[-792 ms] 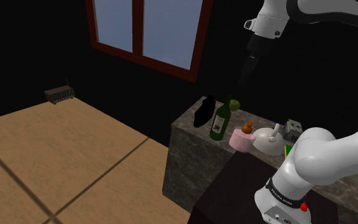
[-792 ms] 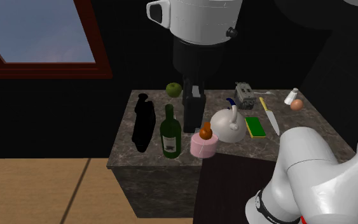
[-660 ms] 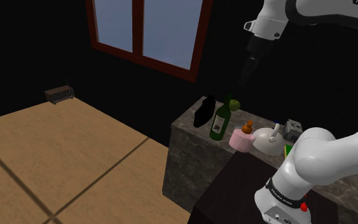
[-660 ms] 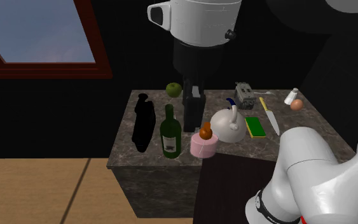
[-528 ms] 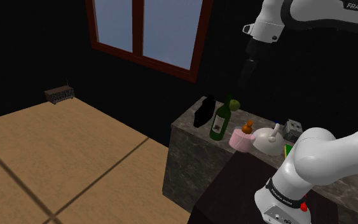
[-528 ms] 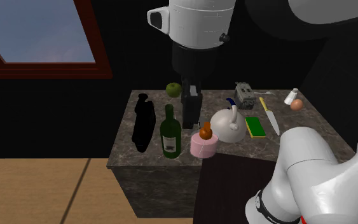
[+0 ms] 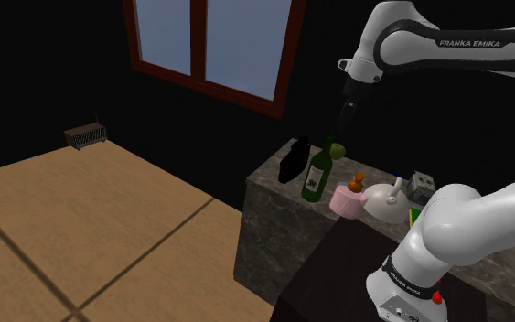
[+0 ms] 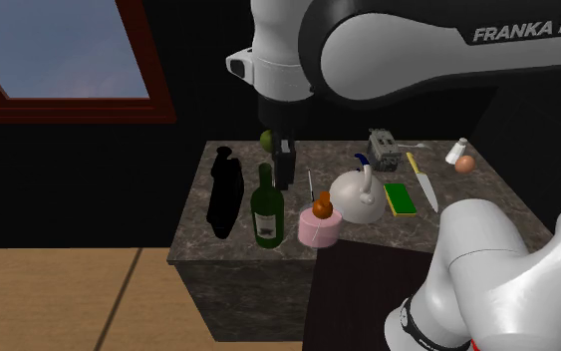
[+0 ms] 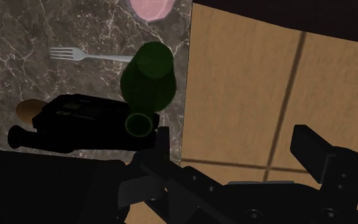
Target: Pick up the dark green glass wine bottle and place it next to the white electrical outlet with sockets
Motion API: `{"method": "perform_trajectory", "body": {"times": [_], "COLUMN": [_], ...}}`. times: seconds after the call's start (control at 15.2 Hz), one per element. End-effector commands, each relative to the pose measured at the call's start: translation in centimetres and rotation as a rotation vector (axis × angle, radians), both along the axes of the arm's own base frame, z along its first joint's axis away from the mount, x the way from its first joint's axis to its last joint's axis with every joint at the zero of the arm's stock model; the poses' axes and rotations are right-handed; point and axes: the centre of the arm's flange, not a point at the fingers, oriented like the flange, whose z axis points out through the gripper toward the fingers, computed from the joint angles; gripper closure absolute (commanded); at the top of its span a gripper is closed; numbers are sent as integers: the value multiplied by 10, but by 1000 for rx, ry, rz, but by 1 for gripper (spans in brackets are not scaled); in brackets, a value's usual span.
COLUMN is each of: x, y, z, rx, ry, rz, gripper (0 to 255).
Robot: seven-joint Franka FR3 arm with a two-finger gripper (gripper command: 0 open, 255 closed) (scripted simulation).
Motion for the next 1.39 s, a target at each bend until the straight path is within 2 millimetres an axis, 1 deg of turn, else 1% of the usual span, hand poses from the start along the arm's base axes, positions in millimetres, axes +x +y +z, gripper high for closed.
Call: {"method": "perform_trajectory", "body": {"times": [0.0, 0.4, 0.92, 1.32], "x": [8, 36, 39, 39], "y": [-19, -73, -77, -77], "z": [-15, -58, -98, -98], "rx": [-9, -34, -34, -34], "ry": [1, 6, 6, 6], "rz": [22, 80, 80, 80], "gripper": [0, 0, 0, 0]}}
